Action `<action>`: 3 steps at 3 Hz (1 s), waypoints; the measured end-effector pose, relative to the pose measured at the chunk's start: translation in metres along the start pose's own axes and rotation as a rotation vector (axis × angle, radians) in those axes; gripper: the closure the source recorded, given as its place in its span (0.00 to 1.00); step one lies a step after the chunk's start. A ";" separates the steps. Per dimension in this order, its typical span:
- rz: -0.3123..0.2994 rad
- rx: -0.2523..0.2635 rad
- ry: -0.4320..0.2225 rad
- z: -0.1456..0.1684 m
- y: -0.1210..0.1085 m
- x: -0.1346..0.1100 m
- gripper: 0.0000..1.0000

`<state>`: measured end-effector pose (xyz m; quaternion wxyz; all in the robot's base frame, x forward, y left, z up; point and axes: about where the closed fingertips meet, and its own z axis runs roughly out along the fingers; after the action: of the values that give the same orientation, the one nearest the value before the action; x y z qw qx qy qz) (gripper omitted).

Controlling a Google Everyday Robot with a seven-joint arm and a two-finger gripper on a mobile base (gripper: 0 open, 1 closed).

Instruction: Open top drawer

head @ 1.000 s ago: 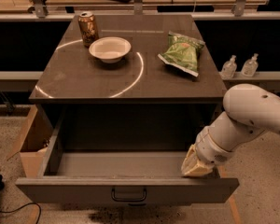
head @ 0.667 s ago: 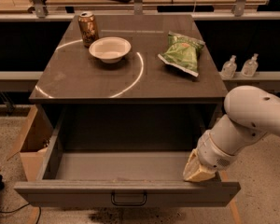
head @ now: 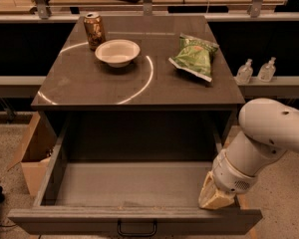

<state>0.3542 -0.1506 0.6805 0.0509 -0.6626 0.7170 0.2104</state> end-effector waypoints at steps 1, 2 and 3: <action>0.016 -0.023 0.011 0.000 0.013 0.004 1.00; 0.014 0.055 -0.040 -0.018 -0.005 -0.008 1.00; 0.021 0.196 -0.124 -0.066 -0.035 -0.018 1.00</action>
Offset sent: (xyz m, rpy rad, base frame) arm 0.0491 0.0057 0.0419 0.0896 -0.1627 -0.0980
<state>0.4041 -0.1589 0.7383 0.1576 -0.6326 0.7365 0.1805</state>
